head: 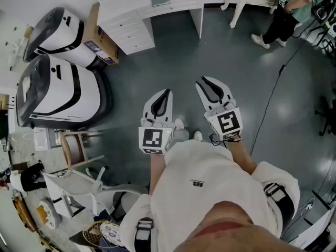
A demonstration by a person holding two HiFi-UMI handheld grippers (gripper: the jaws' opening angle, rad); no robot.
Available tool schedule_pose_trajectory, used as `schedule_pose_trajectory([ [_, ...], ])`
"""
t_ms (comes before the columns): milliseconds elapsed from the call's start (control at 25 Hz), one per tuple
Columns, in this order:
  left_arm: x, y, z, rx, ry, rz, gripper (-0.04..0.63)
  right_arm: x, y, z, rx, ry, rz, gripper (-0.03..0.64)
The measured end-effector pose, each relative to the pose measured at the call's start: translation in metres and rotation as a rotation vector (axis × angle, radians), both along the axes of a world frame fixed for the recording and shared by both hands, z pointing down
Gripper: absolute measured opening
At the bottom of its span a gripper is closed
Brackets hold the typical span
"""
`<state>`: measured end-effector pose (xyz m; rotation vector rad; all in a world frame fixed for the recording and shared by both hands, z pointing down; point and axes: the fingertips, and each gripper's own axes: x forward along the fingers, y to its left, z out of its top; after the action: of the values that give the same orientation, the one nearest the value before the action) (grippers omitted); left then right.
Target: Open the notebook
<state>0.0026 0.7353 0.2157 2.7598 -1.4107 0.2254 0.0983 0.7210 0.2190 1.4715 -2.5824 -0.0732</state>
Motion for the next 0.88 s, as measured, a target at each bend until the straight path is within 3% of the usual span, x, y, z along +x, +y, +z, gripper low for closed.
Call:
schedule_pose_trajectory([
  [400, 0.000, -0.005, 0.005, -0.008, 0.005, -0.008, 0.000, 0.001, -0.007, 0.005, -0.007, -0.049, 0.008, 0.069],
  [880, -0.016, -0.097, 0.010, -0.019, 0.004, 0.009, 0.000, -0.014, -0.097, 0.003, -0.010, -0.019, 0.016, 0.063],
])
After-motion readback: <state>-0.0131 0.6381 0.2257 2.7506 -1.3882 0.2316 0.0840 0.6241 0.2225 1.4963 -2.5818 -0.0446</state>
